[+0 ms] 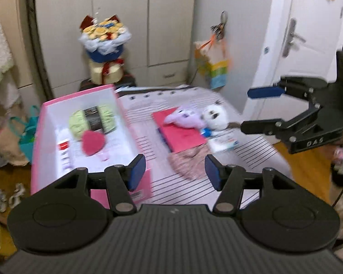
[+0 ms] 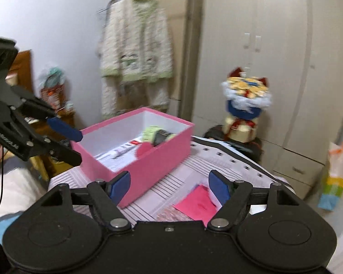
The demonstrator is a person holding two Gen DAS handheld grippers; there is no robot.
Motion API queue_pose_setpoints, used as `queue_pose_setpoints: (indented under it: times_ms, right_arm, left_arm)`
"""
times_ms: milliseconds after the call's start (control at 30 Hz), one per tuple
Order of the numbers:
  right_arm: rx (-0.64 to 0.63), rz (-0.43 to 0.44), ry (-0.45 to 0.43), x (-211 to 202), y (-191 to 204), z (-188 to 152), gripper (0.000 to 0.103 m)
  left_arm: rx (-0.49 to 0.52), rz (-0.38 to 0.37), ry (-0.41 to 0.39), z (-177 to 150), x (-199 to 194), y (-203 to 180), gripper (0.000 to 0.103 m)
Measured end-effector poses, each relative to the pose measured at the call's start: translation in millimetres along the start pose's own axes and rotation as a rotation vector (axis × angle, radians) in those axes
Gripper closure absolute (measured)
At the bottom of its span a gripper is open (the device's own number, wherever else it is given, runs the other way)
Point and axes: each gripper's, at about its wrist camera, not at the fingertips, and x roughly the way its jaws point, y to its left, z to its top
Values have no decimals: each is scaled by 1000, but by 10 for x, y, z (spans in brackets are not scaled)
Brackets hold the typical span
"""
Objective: Organize soft objects
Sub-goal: 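Withdraw both tools from the box toward the remaining items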
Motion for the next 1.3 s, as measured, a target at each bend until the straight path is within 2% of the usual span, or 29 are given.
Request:
queue_pose_setpoints:
  times_ms: [200, 300, 467, 600, 767, 900, 1167, 1300]
  right_arm:
    - [113, -39, -17, -116, -252, -358, 21]
    - [172, -85, -12, -86, -391, -547, 20]
    - [267, -80, 0, 36, -595, -810, 20]
    - [316, -118, 8, 189, -707, -1002, 20]
    - [340, -168, 50, 397, -808, -1259, 19]
    - [362, -177, 88, 602, -866, -1387, 18]
    - [357, -211, 131, 954, -911, -1454, 16]
    - [342, -200, 150, 1080, -904, -1459, 16]
  left_arm:
    - [44, -33, -49, -114, 225, -294, 46]
    - [50, -54, -41, -164, 379, -390, 46]
    - [77, -48, -26, -238, 650, -547, 46]
    - [110, -40, -11, -274, 880, -625, 44]
    - [132, 15, -12, -317, 1176, -675, 42]
    - [93, 24, -7, -361, 1412, -639, 41]
    - [39, 126, -29, -460, 1824, -561, 32]
    - [29, 120, -13, -487, 2003, -535, 31]
